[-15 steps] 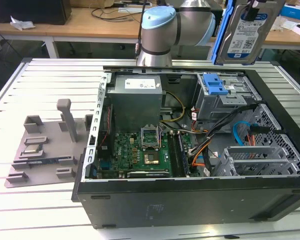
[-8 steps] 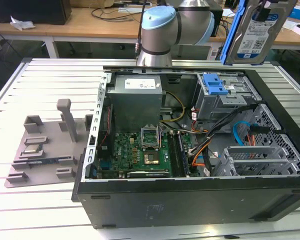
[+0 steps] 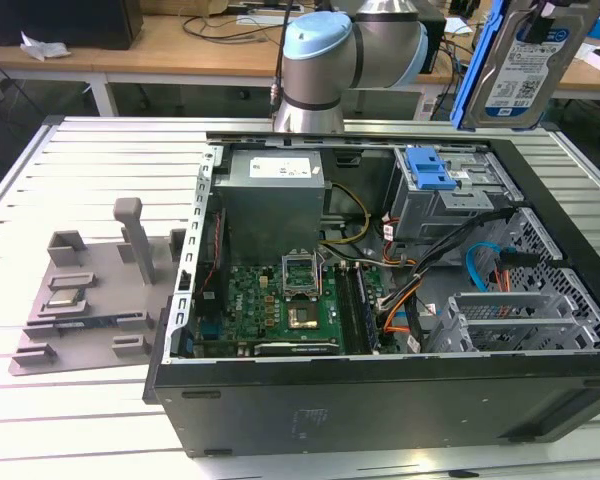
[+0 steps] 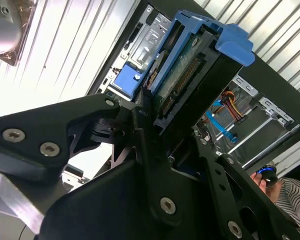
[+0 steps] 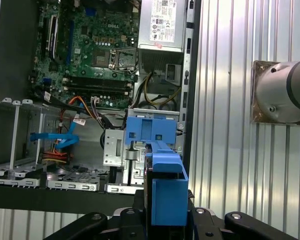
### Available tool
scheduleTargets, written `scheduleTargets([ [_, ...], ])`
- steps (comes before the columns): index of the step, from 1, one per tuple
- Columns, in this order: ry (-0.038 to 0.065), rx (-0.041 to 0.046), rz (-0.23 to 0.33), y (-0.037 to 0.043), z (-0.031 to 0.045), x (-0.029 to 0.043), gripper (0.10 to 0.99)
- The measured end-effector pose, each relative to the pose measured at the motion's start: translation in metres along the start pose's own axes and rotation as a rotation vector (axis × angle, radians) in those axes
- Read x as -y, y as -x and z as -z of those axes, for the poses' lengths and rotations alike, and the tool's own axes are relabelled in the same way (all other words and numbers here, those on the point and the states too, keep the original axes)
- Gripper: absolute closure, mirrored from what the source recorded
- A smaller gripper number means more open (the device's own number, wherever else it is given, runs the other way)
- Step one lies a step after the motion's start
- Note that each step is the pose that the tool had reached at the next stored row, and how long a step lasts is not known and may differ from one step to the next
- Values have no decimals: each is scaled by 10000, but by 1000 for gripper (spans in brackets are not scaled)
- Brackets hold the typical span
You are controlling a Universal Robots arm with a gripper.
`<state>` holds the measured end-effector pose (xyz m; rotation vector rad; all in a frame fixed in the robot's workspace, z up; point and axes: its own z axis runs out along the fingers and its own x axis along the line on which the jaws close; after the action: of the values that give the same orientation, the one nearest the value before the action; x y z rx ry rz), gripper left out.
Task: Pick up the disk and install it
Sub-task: 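Pick up the disk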
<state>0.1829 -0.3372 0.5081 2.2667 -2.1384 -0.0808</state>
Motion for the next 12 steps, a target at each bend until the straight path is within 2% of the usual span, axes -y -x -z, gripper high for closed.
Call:
scheduleTargets([
  [6,0,1,-26,-71,-7,-51,722],
  [12,0,2,-27,-308,-10,-80,722],
])
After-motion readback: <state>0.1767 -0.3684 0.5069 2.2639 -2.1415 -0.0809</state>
